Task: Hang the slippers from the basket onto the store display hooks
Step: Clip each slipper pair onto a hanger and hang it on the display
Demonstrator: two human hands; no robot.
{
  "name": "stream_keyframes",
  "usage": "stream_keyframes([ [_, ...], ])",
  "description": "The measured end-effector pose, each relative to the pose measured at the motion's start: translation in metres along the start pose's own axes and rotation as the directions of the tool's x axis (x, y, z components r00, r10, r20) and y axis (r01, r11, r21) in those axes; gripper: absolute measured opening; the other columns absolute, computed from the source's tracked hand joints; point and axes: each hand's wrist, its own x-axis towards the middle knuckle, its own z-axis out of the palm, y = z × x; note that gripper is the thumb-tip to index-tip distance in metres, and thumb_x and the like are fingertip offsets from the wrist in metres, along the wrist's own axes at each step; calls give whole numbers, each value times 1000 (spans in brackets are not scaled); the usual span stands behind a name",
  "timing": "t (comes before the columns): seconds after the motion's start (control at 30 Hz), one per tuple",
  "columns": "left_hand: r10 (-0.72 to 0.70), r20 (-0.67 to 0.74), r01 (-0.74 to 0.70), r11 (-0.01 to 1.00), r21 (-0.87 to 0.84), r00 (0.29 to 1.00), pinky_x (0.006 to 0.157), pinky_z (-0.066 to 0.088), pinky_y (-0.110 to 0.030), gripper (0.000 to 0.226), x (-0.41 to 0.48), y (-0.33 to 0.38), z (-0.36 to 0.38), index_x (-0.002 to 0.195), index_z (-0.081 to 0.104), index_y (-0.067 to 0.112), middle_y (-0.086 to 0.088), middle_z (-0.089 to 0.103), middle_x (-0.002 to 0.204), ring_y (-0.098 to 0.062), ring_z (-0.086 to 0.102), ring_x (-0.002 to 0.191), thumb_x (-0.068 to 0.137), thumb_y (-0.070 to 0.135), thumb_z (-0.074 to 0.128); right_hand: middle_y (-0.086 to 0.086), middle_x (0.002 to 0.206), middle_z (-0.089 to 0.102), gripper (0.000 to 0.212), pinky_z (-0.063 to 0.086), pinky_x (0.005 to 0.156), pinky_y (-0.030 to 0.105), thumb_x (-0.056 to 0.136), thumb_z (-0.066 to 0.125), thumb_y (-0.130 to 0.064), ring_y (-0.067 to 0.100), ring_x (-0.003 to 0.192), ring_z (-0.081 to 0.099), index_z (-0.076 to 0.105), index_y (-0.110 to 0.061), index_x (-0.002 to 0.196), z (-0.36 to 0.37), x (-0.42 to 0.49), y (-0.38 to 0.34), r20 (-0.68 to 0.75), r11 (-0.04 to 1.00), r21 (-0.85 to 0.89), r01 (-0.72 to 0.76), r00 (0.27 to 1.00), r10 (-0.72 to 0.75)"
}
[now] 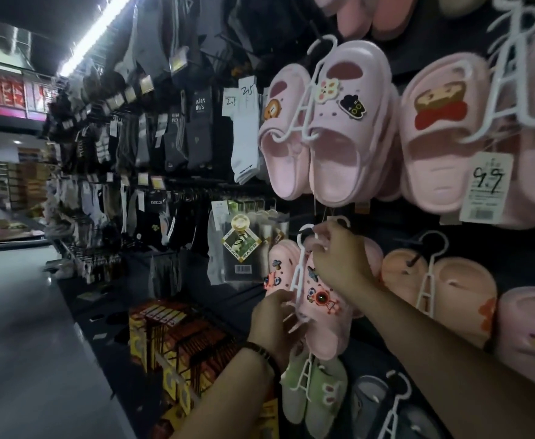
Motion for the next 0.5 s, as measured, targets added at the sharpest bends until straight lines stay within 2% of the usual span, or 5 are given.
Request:
stream_keyframes([
  [0.13, 10, -15, -8, 998, 66, 1000, 60, 52, -34, 7, -8, -3, -11, 81, 68, 7, -10, 61, 69, -26, 57, 62, 81, 14, 69, 3, 114, 70, 29, 53, 96, 44, 86, 67, -11, 25, 111, 62, 69, -18, 114, -1, -32, -6, -143, 988, -70, 138, 979, -147],
  [0.2, -8, 37, 4, 994, 113, 999, 54, 45, -32, 17, -22, -4, -17, 66, 59, 16, -5, 50, 60, -22, 46, 51, 81, 13, 66, 0, 111, 68, 25, 52, 96, 47, 84, 68, -12, 24, 109, 61, 68, -21, 107, 1, -52, -6, -154, 988, -44, 149, 976, -154],
  [0.33, 62, -20, -57, 976, 208, 998, 76, 59, -42, 10, -54, -7, -41, 104, 66, 9, -14, 67, 87, -30, 67, 80, 96, 7, 61, -12, 95, 67, 19, 52, 73, 23, 89, 70, -10, 8, 89, 65, 64, -27, 97, 6, -102, -6, -53, 994, 60, 94, 994, -91],
  [0.4, 54, -36, -44, 975, 220, 998, 87, 57, -48, 28, -67, -11, -60, 125, 62, 7, -17, 69, 99, -34, 69, 90, 98, 12, 60, -14, 87, 68, 17, 50, 64, 18, 93, 70, -12, 1, 75, 65, 65, -28, 97, 11, -132, -9, 58, 986, 165, 4, 998, -14],
  [0.5, 60, -64, -39, 954, 299, 996, 75, 56, -44, 20, -98, -20, -90, 117, 65, 7, -16, 71, 91, -33, 69, 82, 99, 9, 60, -9, 82, 69, 16, 52, 65, 19, 93, 70, -13, 1, 74, 66, 68, -29, 95, 28, -179, -8, 212, 937, 306, -168, 972, 105],
])
